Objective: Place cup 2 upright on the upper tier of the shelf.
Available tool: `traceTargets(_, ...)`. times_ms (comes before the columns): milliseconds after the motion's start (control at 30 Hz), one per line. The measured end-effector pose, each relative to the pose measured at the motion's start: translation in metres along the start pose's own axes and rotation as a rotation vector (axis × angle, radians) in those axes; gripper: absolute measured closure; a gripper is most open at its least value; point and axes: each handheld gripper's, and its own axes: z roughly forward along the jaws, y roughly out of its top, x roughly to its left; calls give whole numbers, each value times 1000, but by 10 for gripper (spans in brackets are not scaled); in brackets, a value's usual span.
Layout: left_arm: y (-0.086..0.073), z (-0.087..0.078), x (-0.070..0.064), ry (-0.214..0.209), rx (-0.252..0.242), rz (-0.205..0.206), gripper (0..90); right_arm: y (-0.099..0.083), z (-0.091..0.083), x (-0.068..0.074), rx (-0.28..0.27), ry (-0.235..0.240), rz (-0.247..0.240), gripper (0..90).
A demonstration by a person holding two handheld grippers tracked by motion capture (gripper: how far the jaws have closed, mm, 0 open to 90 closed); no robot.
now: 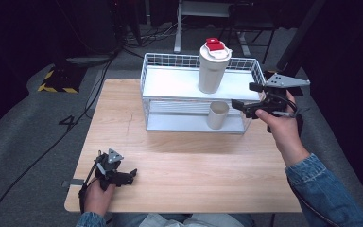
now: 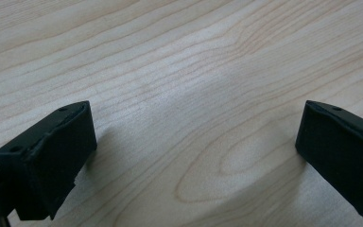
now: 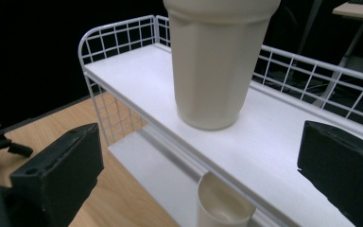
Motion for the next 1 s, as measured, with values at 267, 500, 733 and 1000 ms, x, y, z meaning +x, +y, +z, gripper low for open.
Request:
traceTargets(267, -1, -1, 0, -7, 2, 0, 0, -26, -21, -2, 30, 13, 21, 22)
traceTargets(500, 0, 0, 1, -1, 1, 2, 0, -51, -31, 2, 83, 19, 49, 24)
traceTargets(733, 0, 0, 1, -1, 1, 3, 0, -71, -34, 9, 126, 20, 29, 26)
traceTargets(1000, 0, 0, 1, -5, 5, 2, 0, -99, -31, 17, 184, 38, 33, 27)
